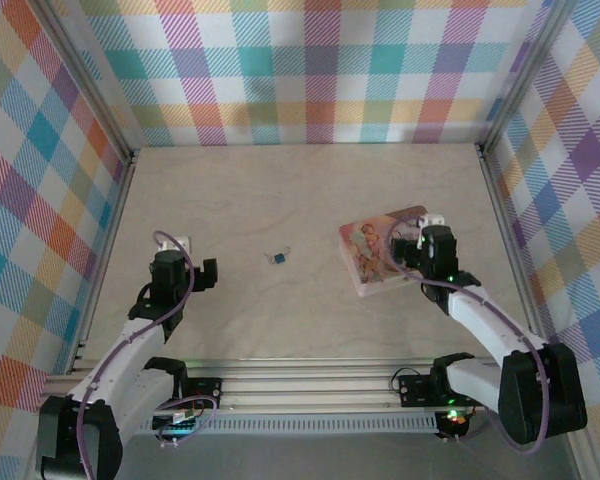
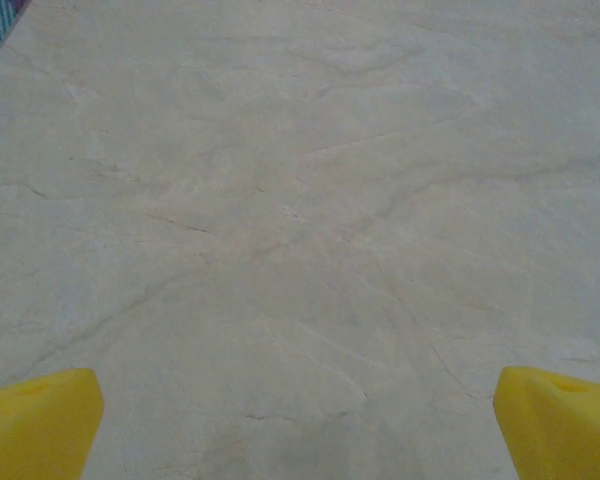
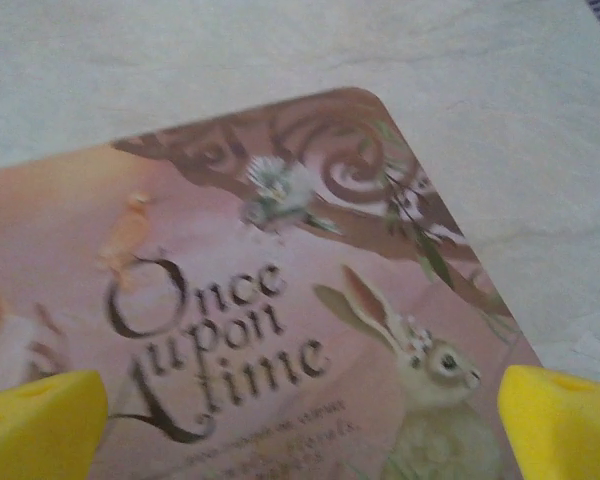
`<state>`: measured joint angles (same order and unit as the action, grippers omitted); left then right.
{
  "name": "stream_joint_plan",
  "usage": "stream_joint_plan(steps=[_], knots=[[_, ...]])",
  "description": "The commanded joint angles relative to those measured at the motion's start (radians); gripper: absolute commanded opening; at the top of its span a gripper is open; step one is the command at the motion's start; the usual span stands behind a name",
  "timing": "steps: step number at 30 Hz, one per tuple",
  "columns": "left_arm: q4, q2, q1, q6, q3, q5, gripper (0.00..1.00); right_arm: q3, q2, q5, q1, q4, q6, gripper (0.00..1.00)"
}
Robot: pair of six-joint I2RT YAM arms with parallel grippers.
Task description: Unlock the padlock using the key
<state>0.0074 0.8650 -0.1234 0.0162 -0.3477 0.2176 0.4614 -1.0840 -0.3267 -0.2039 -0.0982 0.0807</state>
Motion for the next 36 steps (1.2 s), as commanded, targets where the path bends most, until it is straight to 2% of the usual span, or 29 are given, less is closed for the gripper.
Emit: stream_joint_plan(steps=[1,10,16,24,26,29,30,31,36], knots=[[0.256,0.013,0.048,-0.007,0.051,-0.019,1.00,-0.095,0.037,0.042,0.058,-0.324,-0.023,1.00],[0.549,0.229,0.062,-0.051,0.094,-0.057,1.00,-0.189,-0.121,0.130,0.144,-0.648,0.031,1.00],[0.635,0.367,0.062,-0.025,0.042,-0.089,1.00,-0.181,-0.211,0.157,0.154,-0.734,-0.023,1.00],[0.689,0.560,0.061,0.002,-0.068,-0.152,1.00,-0.186,-0.370,0.179,0.184,-0.914,-0.019,1.00],[0.726,0.599,0.062,0.001,-0.068,-0.137,1.00,-0.164,-0.387,0.201,0.184,-0.881,-0.027,1.00],[0.756,0.661,0.063,0.012,-0.081,-0.153,1.00,-0.140,-0.456,0.163,0.189,-0.923,-0.011,1.00],[0.766,0.687,0.062,0.016,-0.087,-0.164,1.00,-0.100,-0.433,0.163,0.190,-0.804,-0.006,1.00],[0.784,0.703,0.063,0.018,-0.087,-0.167,1.00,-0.082,-0.451,0.178,0.187,-0.792,-0.018,1.00],[0.779,0.700,0.063,0.017,-0.085,-0.158,1.00,-0.076,-0.447,0.197,0.185,-0.772,-0.029,1.00]])
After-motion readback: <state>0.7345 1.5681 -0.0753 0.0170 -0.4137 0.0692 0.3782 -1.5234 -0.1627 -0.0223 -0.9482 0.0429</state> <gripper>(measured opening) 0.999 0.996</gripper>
